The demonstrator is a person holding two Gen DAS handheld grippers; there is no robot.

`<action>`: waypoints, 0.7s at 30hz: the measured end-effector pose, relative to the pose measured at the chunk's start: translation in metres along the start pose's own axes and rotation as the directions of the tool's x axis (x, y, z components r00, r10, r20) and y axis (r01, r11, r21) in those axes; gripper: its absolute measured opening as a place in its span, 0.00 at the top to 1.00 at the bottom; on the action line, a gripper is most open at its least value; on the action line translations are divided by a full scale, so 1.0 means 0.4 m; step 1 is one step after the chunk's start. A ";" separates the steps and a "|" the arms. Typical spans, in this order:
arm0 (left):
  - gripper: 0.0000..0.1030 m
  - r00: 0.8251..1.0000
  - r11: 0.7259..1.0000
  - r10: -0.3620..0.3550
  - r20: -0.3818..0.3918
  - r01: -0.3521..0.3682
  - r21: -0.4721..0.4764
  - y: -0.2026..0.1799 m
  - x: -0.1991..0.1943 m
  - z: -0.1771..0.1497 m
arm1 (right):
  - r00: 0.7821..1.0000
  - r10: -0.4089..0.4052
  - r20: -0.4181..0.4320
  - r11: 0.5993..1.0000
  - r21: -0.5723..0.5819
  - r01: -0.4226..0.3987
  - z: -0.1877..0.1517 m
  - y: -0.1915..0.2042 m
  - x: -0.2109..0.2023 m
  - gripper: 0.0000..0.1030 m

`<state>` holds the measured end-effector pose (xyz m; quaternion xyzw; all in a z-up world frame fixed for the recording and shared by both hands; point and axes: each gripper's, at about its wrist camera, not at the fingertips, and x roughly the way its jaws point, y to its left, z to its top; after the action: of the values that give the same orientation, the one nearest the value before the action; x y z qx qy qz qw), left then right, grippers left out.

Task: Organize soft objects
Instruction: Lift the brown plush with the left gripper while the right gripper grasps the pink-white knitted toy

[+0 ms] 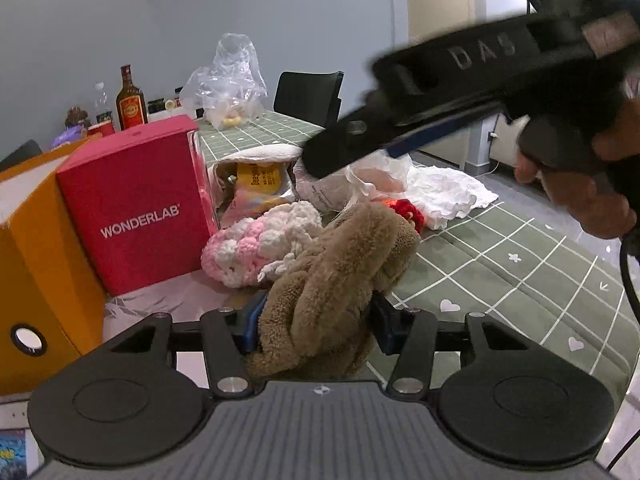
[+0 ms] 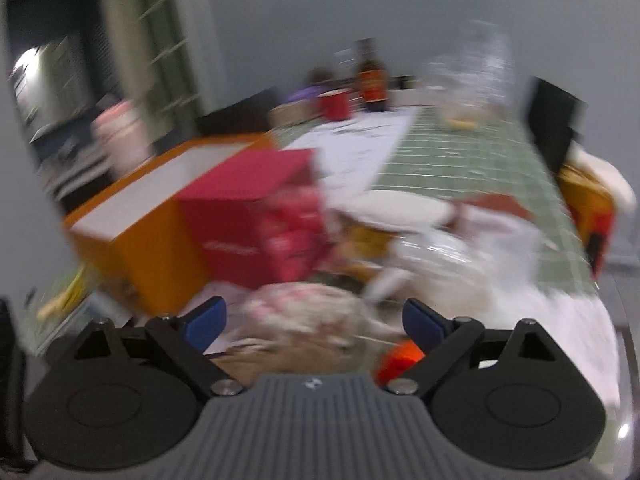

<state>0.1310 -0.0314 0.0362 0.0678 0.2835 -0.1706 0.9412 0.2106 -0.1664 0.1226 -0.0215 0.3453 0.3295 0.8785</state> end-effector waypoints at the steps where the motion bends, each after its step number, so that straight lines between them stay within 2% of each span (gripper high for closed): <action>1: 0.42 1.000 1.000 -0.001 0.000 0.001 -0.002 0.001 0.000 0.000 | 0.999 0.017 -0.028 1.000 -0.023 -0.017 0.015 0.015 0.013 0.09; 3: 0.42 1.000 1.000 0.001 0.000 -0.001 0.001 0.000 -0.001 0.000 | 0.996 0.024 -0.081 0.997 -0.069 -0.030 0.039 0.041 0.041 0.09; 6: 0.39 1.000 1.000 0.012 -0.003 -0.012 0.018 -0.008 0.003 0.001 | 0.985 -0.034 -0.170 0.985 -0.171 0.004 0.058 0.076 0.098 0.09; 8: 0.33 0.999 0.999 0.034 -0.010 -0.033 0.038 -0.015 0.009 0.000 | 0.970 -0.088 -0.227 0.976 -0.217 0.038 0.063 0.085 0.145 0.09; 11: 0.34 0.999 0.998 0.048 -0.025 -0.047 0.036 -0.020 0.014 0.005 | 0.943 -0.163 -0.291 0.959 -0.270 0.082 0.053 0.091 0.203 0.09; 13: 0.34 0.998 0.998 0.055 -0.036 -0.054 0.036 -0.024 0.017 0.010 | 0.922 -0.220 -0.319 0.941 -0.320 0.114 0.042 0.099 0.239 0.09; 17: 0.27 0.993 0.995 0.089 -0.072 -0.086 0.046 -0.026 0.043 0.008 | 0.910 -0.249 -0.332 0.932 -0.339 0.131 0.030 0.094 0.266 0.10; 21: 0.35 0.994 0.996 0.089 -0.070 -0.088 0.019 -0.021 0.039 0.008 | 0.909 -0.239 -0.341 0.942 -0.310 0.131 0.025 0.081 0.267 0.20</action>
<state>0.1418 -0.0445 0.0300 0.0939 0.3119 -0.1286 0.9367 0.2553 -0.0782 0.0700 -0.2410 0.4526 0.2793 0.8118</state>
